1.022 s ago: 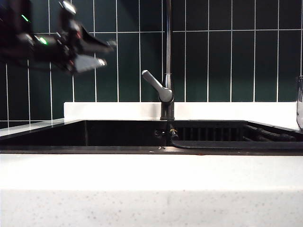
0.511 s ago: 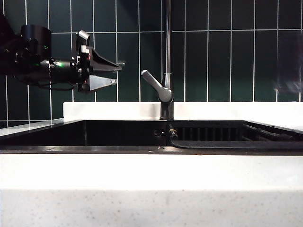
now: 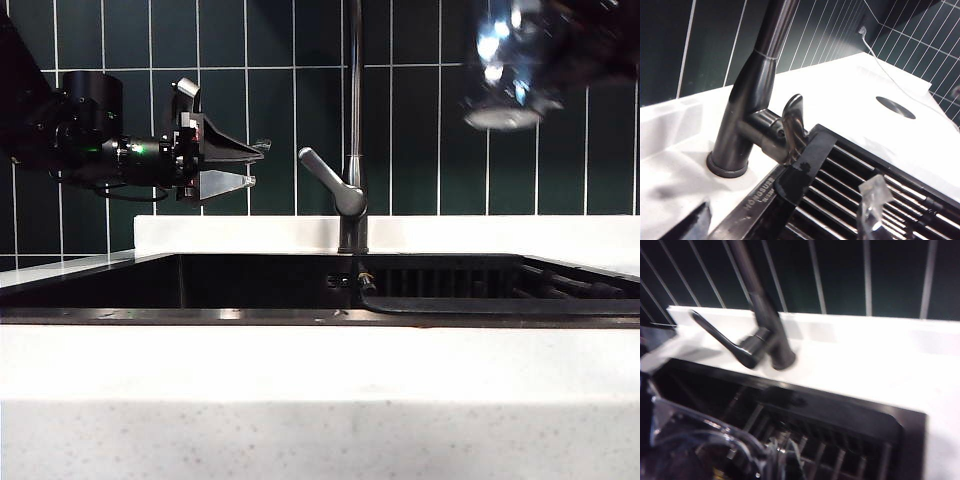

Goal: Pick up the mug next to the sink, go to the faucet to get some water, pour the water into the sink, and finally put the mug back to its place.

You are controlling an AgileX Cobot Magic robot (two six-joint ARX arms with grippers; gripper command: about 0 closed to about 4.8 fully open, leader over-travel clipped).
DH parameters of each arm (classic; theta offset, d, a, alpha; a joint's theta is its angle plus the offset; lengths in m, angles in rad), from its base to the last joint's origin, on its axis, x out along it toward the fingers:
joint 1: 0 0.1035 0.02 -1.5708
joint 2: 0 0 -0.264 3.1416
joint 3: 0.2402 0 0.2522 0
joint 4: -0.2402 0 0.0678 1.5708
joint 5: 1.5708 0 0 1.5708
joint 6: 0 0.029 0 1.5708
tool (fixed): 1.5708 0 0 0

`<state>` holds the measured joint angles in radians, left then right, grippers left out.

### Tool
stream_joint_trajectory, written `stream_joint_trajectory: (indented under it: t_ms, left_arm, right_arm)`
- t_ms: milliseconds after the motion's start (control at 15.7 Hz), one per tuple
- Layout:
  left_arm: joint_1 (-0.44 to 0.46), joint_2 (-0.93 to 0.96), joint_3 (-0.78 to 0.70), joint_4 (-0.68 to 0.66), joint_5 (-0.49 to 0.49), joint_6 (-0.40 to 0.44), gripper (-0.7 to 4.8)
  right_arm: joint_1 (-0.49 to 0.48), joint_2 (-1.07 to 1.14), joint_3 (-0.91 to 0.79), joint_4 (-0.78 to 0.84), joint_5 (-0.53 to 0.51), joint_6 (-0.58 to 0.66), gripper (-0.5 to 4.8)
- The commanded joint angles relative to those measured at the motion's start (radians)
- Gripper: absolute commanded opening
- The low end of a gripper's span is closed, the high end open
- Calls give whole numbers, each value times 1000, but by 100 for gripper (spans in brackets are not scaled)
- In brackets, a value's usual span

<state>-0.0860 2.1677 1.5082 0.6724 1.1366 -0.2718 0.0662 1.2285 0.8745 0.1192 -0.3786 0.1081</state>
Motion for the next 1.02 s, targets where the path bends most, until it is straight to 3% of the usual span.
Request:
stream_joint_trajectory:
  t_ms: [64,192,511,766,1022]
  left_arm:
    - [-7,21,24,8,0,13,372]
    - [-20,51,53,9,1,-18,372]
    - [-77,83,102,16,-68,9,372]
    - [-108,134,215,-31,-85,5,372]
    - [-122,144,236,-29,-85,29,372]
  right_arm:
    - [95,4,66,-42,106,24,-9]
    - [147,30,99,-47,152,28,-9]
    - [246,222,263,-116,228,69,-9]
    - [283,314,378,-123,229,76,-9]
    - [290,365,465,-139,220,79,-9]
